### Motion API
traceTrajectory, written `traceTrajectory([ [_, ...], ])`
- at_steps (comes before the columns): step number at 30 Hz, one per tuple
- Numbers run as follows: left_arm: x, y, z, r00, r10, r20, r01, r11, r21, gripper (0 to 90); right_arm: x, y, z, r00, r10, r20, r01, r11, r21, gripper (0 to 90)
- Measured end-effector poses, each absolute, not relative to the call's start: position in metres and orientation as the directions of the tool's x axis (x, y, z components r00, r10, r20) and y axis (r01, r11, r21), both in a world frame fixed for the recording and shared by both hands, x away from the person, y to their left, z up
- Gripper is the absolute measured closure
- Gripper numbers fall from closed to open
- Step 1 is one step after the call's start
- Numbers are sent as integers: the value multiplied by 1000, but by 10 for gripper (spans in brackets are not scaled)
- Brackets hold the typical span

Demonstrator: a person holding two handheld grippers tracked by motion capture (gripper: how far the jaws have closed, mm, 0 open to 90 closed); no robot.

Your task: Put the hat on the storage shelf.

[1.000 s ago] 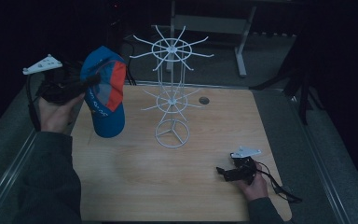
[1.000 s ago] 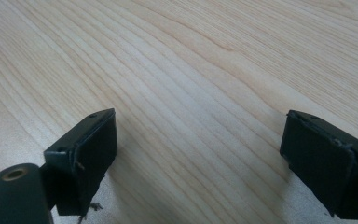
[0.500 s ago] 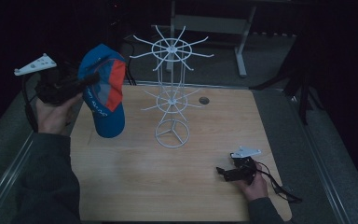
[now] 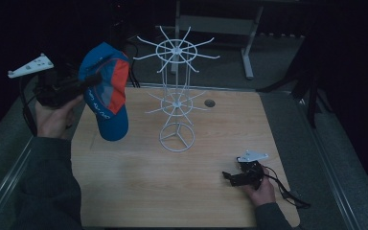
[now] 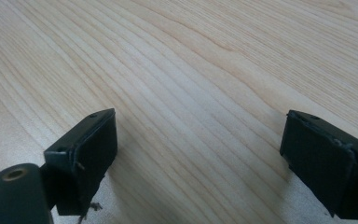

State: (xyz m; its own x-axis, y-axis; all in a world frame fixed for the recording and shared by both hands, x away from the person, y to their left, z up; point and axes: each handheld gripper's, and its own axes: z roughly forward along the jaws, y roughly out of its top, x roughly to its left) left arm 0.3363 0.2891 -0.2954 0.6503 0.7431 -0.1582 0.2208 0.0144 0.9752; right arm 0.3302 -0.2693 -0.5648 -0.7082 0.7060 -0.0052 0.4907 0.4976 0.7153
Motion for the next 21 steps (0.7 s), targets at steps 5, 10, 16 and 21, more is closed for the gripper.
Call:
traceTrajectory([
  [5,333,287,-293,660,737,-147,206,10,978,879,330,-269,-565,-708,706,-5,491,498,715,107],
  [10,331,287,-291,675,722,-150,194,22,981,879,330,-269,-565,-708,706,-5,491,498,715,107],
  [16,327,284,-288,688,713,-136,178,16,984,879,330,-269,-565,-708,706,-5,491,498,715,107],
  [21,325,284,-285,697,705,-133,169,19,985,880,330,-269,-565,-708,706,-5,491,498,715,107],
])
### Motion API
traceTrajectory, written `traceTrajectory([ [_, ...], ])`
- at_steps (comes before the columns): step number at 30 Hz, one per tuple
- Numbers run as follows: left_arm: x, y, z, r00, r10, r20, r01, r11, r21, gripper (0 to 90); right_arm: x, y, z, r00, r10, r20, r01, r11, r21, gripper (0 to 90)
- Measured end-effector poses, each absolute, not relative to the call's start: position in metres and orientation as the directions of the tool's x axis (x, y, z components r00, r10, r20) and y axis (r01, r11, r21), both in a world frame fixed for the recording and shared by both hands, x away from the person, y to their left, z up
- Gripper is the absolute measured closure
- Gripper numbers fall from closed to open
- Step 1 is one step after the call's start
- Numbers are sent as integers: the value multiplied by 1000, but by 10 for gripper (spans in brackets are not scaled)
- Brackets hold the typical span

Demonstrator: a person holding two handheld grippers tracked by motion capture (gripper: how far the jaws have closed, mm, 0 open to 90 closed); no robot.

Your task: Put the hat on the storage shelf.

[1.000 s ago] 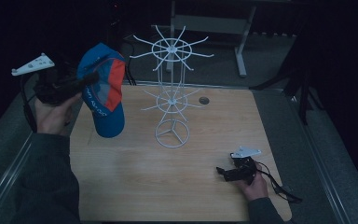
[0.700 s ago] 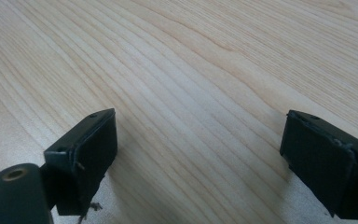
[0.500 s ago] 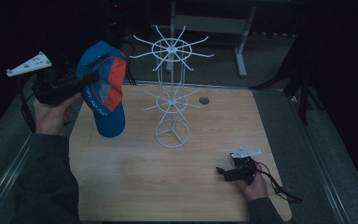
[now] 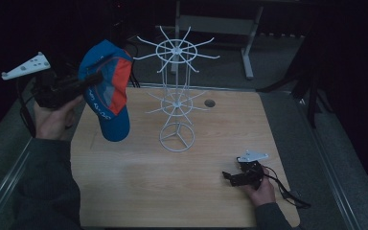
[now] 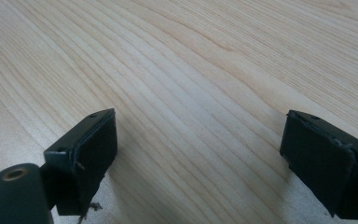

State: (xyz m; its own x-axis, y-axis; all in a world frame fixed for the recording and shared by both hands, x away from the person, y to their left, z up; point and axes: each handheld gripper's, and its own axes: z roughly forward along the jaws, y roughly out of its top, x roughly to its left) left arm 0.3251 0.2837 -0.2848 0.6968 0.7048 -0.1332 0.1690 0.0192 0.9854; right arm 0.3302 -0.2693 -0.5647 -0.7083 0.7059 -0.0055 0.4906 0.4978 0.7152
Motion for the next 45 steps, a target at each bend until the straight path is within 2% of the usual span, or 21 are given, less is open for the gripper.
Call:
traceTrajectory([
  [21,315,281,-277,729,673,-125,129,44,991,879,330,-269,-565,-708,706,-6,491,498,715,107],
  [31,312,282,-276,782,606,-146,115,89,989,880,330,-269,-565,-708,706,-6,491,498,715,107],
  [45,314,266,-280,820,561,-111,117,26,993,880,330,-269,-565,-708,706,-6,490,498,715,107],
])
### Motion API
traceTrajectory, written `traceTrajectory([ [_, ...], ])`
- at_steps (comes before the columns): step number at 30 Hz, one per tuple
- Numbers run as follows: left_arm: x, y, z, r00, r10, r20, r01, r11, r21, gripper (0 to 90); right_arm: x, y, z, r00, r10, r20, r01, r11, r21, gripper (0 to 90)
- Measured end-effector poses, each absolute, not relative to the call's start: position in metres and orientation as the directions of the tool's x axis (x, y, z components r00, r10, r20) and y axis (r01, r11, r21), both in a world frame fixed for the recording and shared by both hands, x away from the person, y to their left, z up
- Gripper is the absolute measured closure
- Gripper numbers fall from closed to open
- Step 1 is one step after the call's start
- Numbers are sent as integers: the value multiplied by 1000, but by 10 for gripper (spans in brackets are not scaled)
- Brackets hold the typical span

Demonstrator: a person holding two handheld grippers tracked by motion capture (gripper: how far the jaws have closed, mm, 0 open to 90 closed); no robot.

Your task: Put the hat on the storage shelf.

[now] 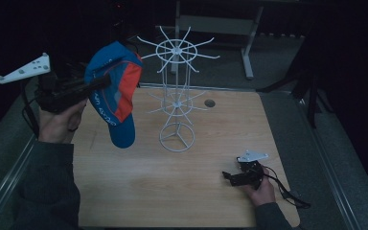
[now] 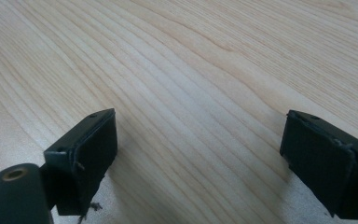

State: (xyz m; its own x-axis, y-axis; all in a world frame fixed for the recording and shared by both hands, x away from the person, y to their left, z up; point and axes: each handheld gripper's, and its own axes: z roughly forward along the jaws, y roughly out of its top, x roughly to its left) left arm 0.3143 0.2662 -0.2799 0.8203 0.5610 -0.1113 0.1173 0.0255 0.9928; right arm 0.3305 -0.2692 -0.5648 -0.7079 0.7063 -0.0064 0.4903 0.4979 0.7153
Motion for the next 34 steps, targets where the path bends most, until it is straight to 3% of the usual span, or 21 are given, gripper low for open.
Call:
traceTrajectory([
  [12,325,242,-296,810,584,-47,202,-203,958,861,330,-269,-565,-707,707,-5,492,497,715,107],
  [15,326,242,-295,795,603,-68,220,-182,958,682,330,-269,-565,-707,707,-5,491,497,715,107],
  [22,325,251,-292,763,640,-92,224,-128,966,449,330,-269,-565,-707,707,-3,493,497,714,107],
  [34,317,266,-288,647,758,-83,221,-82,972,347,330,-269,-565,-708,707,-5,492,498,714,107],
])
